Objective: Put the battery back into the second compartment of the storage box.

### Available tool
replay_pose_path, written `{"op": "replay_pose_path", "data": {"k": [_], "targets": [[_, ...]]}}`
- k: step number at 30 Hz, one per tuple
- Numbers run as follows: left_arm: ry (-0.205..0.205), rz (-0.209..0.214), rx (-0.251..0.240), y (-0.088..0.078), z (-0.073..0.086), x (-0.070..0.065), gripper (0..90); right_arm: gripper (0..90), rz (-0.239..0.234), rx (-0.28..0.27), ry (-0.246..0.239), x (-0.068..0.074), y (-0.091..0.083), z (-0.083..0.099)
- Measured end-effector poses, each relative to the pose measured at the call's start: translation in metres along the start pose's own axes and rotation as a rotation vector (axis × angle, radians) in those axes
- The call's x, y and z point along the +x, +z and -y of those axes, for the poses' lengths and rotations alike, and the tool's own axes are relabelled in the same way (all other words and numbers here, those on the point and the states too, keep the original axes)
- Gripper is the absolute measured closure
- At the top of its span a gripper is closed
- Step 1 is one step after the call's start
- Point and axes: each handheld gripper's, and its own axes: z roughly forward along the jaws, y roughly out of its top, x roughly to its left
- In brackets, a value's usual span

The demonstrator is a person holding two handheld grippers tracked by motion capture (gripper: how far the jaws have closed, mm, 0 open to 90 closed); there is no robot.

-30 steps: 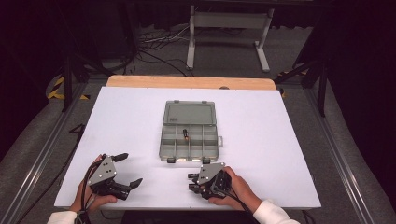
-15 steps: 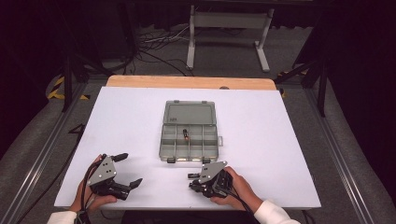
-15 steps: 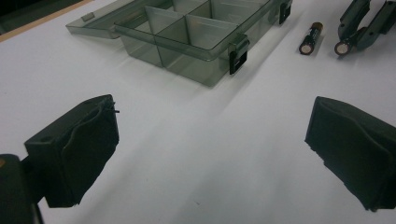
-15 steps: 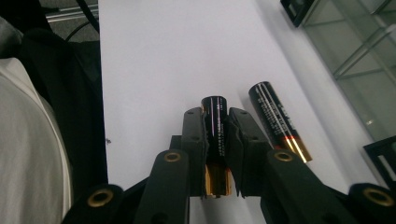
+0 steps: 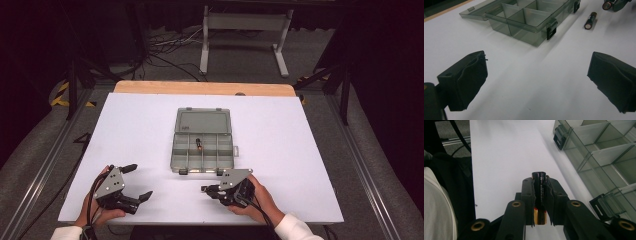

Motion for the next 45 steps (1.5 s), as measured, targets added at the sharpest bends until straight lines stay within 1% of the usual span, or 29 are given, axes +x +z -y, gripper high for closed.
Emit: {"op": "replay_pose_path", "data": {"k": [6,10,13,16,20,23,26,29,35,38,42,45], "targets": [[-0.004,0.000,-0.001,0.000,0.000,0.000,2.9,77.9,0.021,-0.018,0.007,-0.003,-0.003,-0.002],[-0.004,-0.001,0.000,0.001,0.000,0.000,2.9,77.9,0.027,-0.029,0.015,-0.006,-0.006,-0.002],[-0.004,-0.001,0.001,0.001,0.000,0.000,2.9,77.9,0.039,-0.046,0.024,-0.008,-0.010,-0.005],[-0.005,-0.003,0.000,0.000,0.000,0.000,2.9,77.9,0.052,-0.061,0.021,-0.012,-0.012,-0.010],[-0.007,-0.001,-0.002,0.000,0.000,0.000,3.0,77.9,0.073,-0.081,0.029,-0.018,-0.014,-0.018],[-0.005,-0.003,-0.002,0.000,0.000,0.000,2.9,77.9,0.088,-0.106,0.038,-0.024,-0.016,-0.025],[-0.006,-0.002,-0.003,0.000,0.000,0.000,3.0,77.9,0.093,-0.130,0.055,-0.032,-0.016,-0.034],[-0.008,-0.004,-0.004,0.000,0.000,0.000,3.0,77.9,0.104,-0.146,0.067,-0.040,-0.014,-0.043],[-0.007,-0.001,-0.008,-0.001,0.001,0.001,3.0,77.9,0.128,-0.156,0.084,-0.057,-0.007,-0.063],[-0.006,-0.001,-0.007,-0.001,0.001,0.001,3.0,77.9,0.135,-0.142,0.099,-0.066,0.000,-0.071],[-0.006,0.000,-0.008,-0.001,0.001,0.001,3.0,77.9,0.149,-0.129,0.113,-0.075,0.009,-0.078],[-0.007,0.000,-0.008,-0.001,0.001,0.001,3.0,77.9,0.156,-0.117,0.135,-0.083,0.016,-0.082]]}}
